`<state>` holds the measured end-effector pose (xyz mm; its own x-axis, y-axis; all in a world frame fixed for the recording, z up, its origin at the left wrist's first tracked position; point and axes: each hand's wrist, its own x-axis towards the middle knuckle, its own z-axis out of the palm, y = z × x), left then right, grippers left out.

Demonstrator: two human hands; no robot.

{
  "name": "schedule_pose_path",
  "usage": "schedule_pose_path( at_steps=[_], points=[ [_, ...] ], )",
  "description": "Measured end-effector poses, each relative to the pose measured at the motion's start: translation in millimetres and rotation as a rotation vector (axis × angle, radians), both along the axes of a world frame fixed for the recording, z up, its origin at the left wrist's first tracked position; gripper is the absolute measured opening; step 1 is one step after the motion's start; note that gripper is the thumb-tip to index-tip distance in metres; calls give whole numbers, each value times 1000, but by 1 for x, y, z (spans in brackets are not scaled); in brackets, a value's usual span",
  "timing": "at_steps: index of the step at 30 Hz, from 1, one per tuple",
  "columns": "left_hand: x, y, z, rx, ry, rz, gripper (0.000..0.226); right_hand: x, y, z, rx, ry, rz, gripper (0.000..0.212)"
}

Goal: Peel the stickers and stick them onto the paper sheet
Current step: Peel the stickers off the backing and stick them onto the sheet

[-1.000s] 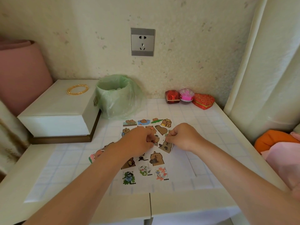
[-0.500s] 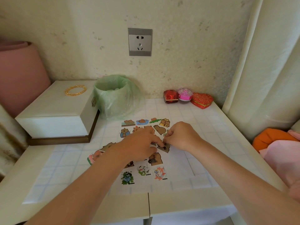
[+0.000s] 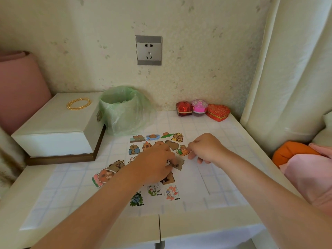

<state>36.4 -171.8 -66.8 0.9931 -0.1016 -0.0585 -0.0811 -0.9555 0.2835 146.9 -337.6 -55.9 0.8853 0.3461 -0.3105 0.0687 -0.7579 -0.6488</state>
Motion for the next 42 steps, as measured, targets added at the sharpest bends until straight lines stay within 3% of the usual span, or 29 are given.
schedule_pose_path(
  at_steps=[7,10,12,15,20,28,33,37,42],
  points=[
    [-7,-1,-5,78,-76,-82,40,-25,-14,-3,-250,-459,522,34],
    [-11,-1,-6,128,-68,-96,38,-33,-20,-13,-357,-559,632,45],
    [-17,-2,-7,187,-28,-96,47,-37,-23,-16,-385,-618,648,47],
    [-26,-6,-7,254,-3,-101,78,-40,-29,-20,-362,-664,634,48],
    [-33,-15,-2,281,-12,-66,45,-43,-34,-24,-252,-657,581,50],
    [-42,-16,-9,196,67,-2,46,-41,-34,-32,-204,-664,565,48],
    [-47,-22,-5,244,-11,-5,51,-43,-33,-33,-199,-682,541,44],
    [-50,-32,-12,389,19,-30,77,-42,-33,-34,-210,-697,548,41],
    [-50,-37,-13,373,60,3,62,-45,-34,-40,-219,-855,601,40]
  ],
)
